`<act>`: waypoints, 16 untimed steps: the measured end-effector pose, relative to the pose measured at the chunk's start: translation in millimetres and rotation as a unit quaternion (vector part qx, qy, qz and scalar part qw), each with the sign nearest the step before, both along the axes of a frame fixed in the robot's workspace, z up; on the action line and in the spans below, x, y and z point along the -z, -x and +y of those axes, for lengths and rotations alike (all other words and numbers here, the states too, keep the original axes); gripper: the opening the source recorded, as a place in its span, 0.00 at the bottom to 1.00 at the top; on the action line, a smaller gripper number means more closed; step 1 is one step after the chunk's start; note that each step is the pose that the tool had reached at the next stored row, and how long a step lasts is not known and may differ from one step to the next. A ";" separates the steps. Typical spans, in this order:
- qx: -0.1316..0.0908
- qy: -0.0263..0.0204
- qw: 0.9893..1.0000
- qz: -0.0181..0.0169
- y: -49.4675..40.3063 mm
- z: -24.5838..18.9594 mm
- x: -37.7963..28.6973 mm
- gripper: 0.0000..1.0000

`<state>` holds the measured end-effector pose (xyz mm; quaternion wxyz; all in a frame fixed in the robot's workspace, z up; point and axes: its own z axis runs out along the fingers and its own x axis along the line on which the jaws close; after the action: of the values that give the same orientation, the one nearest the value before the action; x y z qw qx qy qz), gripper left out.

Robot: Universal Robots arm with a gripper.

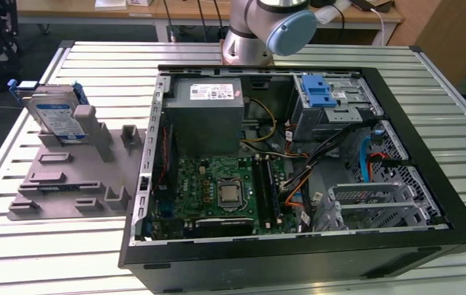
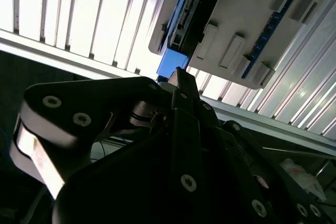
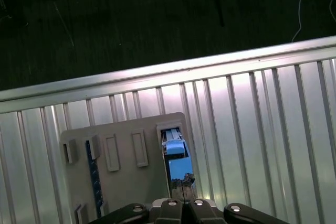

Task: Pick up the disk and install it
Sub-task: 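Pick up the disk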

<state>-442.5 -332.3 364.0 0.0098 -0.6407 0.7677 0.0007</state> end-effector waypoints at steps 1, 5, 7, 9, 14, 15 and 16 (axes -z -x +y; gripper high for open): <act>0.000 0.000 1.000 0.000 -0.1 0.0 0.2 0.11; 0.000 0.000 1.000 0.000 -0.2 0.0 0.8 0.11; 0.000 0.000 1.000 0.000 -0.2 0.0 0.8 0.11; 0.000 0.000 1.000 0.000 -0.2 0.0 0.8 0.11; 0.000 0.000 1.000 0.000 -0.2 0.0 0.9 0.11; 0.000 0.000 1.000 0.000 -0.2 0.0 0.9 0.11; 0.000 0.000 1.000 0.000 -0.2 0.0 1.0 0.17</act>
<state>-442.3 -332.4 363.0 0.0098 -0.6406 0.7678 0.0007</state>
